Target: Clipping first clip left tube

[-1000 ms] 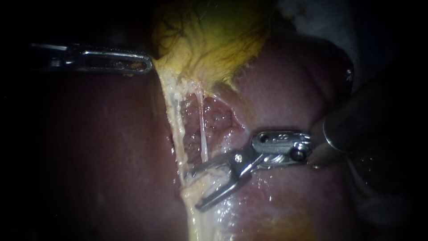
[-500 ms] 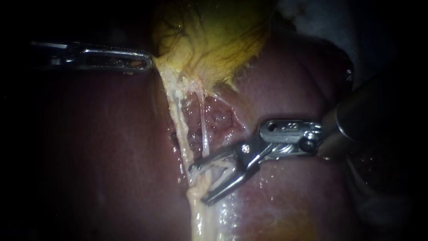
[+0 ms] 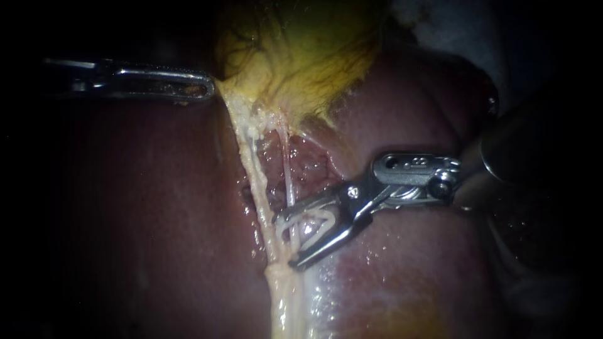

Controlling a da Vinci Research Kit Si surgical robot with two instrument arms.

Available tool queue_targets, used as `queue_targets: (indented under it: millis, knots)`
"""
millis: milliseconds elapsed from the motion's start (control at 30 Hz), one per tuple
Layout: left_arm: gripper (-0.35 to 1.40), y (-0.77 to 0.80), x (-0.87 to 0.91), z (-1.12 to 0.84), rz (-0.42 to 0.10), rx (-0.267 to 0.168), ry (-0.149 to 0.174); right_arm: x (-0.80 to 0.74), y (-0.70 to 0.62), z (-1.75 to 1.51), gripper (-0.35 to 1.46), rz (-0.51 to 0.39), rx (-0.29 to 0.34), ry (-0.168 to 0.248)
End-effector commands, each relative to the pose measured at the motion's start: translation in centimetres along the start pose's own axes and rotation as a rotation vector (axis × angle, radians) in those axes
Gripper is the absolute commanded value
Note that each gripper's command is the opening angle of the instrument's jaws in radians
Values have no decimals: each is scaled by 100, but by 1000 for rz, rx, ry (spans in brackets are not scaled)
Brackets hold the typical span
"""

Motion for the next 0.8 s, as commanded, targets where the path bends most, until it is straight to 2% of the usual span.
queue_targets:
  millis: [33, 433, 533, 667, 800]
  knots:
    - [-35, 0, 0, 0, 0, 0, 0, -1, 1, -1, 48, -1, 0, 0]
    - [-35, 0, 0, 0, 0, -1, 0, -23, 28, 0, 49, -11, -44, 9]
    - [-35, 0, 0, 0, 0, -1, 0, -26, 35, 2, 51, 0, -68, 40]
    - [-35, 0, 0, 0, 0, -1, 0, -27, 40, 9, 51, 23, -55, 82]
    - [-35, 0, 1, 0, 0, -1, 0, -21, 44, 23, 53, 42, -28, 145]
